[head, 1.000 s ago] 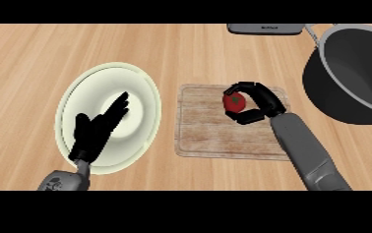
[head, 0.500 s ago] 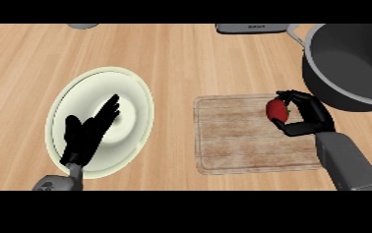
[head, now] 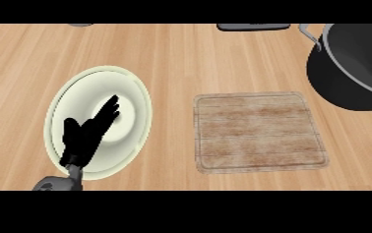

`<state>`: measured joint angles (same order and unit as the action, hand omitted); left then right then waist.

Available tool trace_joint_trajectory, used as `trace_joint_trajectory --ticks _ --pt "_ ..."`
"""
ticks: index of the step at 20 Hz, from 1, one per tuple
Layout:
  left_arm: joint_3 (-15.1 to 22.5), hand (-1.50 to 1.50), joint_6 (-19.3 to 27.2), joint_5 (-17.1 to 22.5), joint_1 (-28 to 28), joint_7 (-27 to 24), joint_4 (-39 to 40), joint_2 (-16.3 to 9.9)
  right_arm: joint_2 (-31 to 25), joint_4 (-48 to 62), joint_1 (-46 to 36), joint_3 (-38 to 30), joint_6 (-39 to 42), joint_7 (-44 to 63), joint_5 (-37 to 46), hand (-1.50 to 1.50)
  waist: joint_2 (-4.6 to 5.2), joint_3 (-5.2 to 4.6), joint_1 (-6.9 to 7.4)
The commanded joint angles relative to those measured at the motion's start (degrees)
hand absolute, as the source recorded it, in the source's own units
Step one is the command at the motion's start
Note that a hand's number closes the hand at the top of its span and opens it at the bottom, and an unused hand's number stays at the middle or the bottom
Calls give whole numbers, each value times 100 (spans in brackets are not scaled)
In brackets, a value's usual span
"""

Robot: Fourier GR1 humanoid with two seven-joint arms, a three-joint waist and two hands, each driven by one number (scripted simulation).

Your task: Pick the tomato from the cutting board and place it in the pot

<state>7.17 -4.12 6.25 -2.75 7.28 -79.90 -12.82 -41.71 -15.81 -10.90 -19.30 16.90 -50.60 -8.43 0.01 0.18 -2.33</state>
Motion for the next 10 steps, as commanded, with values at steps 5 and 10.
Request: trace_joint_trajectory --ticks 5,10 --pt "4 0 -228 -4 43 11 -7 0 -853 -83 736 -402 -42 -834 -198 150 -10 -13 206" --pt "214 0 82 -292 -214 114 151 452 -778 -684 850 -273 -783 -644 -68 150 -13 -25 189"
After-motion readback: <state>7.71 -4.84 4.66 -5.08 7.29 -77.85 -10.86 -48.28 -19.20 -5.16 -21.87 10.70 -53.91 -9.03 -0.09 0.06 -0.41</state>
